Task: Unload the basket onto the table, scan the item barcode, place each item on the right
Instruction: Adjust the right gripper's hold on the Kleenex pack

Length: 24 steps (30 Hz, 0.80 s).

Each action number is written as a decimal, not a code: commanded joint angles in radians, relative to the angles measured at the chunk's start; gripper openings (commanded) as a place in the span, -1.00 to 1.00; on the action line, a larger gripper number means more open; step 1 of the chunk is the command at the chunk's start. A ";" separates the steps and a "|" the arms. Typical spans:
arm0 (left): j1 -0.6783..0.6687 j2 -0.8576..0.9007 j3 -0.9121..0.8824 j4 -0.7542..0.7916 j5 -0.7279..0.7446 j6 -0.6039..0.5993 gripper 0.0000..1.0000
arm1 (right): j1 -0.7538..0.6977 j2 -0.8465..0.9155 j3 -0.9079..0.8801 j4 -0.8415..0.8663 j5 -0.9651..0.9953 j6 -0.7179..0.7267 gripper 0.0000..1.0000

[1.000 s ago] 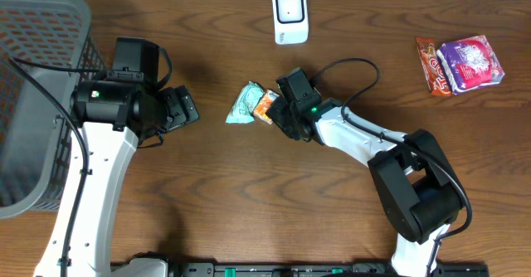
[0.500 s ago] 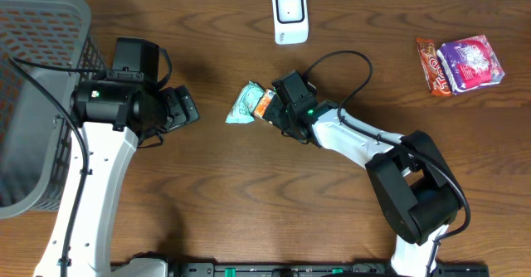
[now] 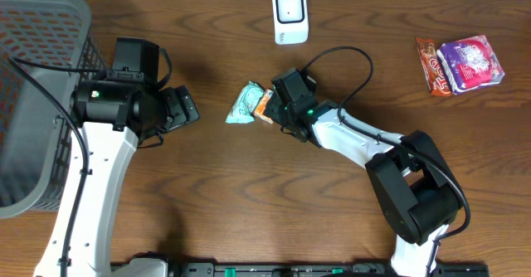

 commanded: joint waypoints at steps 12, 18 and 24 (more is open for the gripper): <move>0.005 -0.005 -0.002 -0.003 -0.012 0.006 0.90 | 0.010 0.009 -0.011 0.002 0.029 -0.026 -0.14; 0.005 -0.005 -0.002 -0.003 -0.012 0.006 0.90 | 0.010 0.035 -0.011 0.004 0.031 -0.025 -0.13; 0.005 -0.005 -0.002 -0.003 -0.012 0.006 0.89 | 0.010 0.089 -0.011 0.031 -0.007 -0.044 -0.38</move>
